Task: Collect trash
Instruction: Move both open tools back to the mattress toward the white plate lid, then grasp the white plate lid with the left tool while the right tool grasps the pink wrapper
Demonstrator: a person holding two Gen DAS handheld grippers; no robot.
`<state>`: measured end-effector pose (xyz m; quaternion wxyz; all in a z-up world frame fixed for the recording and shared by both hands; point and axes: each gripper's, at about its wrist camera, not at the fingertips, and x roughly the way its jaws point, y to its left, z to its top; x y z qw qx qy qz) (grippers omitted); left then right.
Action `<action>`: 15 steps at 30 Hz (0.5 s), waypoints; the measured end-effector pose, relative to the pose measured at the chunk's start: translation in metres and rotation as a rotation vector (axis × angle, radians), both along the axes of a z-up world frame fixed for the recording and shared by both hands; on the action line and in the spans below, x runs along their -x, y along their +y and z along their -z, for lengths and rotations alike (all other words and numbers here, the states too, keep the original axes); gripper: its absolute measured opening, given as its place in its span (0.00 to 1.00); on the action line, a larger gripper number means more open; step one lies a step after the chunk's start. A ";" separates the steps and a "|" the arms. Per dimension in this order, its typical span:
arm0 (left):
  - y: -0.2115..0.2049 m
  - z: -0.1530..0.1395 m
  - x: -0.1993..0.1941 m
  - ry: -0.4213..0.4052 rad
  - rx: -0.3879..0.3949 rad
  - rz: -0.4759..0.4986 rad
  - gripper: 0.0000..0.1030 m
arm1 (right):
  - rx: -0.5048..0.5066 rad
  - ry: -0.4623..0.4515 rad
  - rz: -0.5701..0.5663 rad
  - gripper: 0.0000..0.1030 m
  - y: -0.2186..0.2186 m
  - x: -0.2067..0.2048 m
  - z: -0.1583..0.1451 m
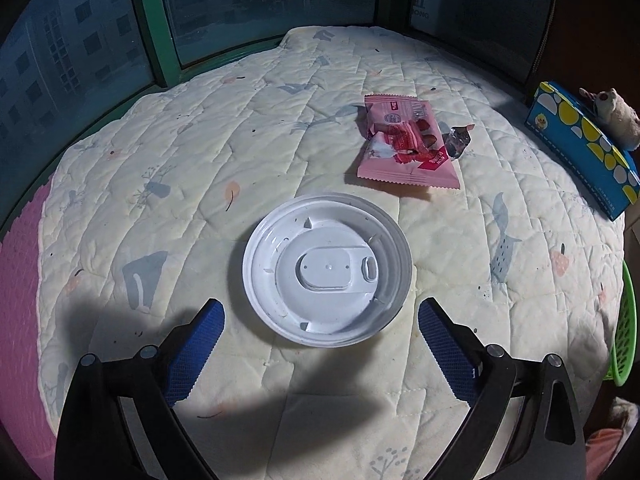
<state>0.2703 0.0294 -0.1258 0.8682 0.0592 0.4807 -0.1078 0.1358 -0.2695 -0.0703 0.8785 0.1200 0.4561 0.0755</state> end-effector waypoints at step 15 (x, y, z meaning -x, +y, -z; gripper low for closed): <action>0.000 0.011 -0.021 0.030 0.043 0.076 0.91 | 0.028 0.026 -0.068 0.78 0.039 -0.027 0.007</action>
